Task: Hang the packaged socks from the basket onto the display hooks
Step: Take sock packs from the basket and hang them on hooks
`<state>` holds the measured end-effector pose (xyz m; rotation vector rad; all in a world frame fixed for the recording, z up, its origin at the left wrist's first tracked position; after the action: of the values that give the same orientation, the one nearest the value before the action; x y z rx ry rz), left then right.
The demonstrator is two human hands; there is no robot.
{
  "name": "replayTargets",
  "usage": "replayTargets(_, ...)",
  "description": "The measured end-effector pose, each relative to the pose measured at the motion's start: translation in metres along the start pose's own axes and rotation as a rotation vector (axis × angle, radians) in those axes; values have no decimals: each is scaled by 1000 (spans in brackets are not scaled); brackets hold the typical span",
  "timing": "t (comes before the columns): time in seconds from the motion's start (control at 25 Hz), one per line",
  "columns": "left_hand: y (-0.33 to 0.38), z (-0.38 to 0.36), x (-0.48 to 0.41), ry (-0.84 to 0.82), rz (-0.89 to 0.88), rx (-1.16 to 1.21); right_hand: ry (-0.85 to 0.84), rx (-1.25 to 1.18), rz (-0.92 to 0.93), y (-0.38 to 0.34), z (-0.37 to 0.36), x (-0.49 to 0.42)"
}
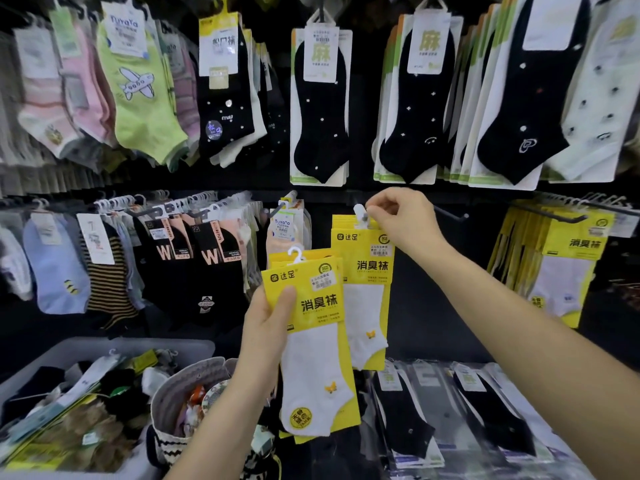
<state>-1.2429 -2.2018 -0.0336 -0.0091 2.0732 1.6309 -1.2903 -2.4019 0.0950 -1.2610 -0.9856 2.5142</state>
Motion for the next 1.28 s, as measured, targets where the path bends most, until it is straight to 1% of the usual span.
replayTargets(0.04,2,-4,1,-25,-23,3,40,-26,57,-6,2,6)
replayTargets(0.08,3,-9,1,-50,-39,9,38,-65,104,-12,2,15)
replayTargets(0.12,3,-15,2,-70,-47,13,-18,-73,123,-17,-1,26)
replayTargets(0.16,2,-20,2,-79,-52,9,-111,-20,108,-20,-6,36)
replayTargets(0.2,2,-25,3,-78,-54,5,-205,91,75,-21,-10,44)
replayTargets(0.24,0,-30,4,-73,-48,4,-269,203,44,-18,-13,50)
replayTargets(0.28,-1,-35,6,-75,-32,16,-291,260,24,-15,-12,52)
replayTargets(0.32,-2,-38,7,-83,-12,34,-294,244,6,-11,-8,51)
replayTargets(0.48,-7,-48,11,-139,70,92,-347,55,-44,5,3,49)
replayTargets(0.56,-10,-51,12,-177,101,107,-346,-40,-83,11,6,50)
replayTargets(0.64,-10,-52,13,-177,115,107,-328,-94,-102,16,9,51)
replayTargets(0.8,-10,-46,8,-27,117,66,-264,-139,-100,20,15,44)
replayTargets(0.96,-13,-31,0,54,125,26,-192,-134,-100,20,17,30)
replayTargets(1.12,-18,-15,-5,84,105,-14,-132,-133,-110,18,14,18)
replayTargets(1.28,-20,-4,-7,100,104,-44,-152,-77,-111,21,9,17)
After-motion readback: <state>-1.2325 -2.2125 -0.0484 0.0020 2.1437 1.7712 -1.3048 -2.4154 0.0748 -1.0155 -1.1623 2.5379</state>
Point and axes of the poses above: each hand's wrist, its own x-axis away from the middle knuckle, its own z-axis out of the back of the hand, y = z × x, the point moved 3 cm from there along -x, towards the middle knuckle, and after that the axes turned 4 degrees about -x, right-handed, at the moved point
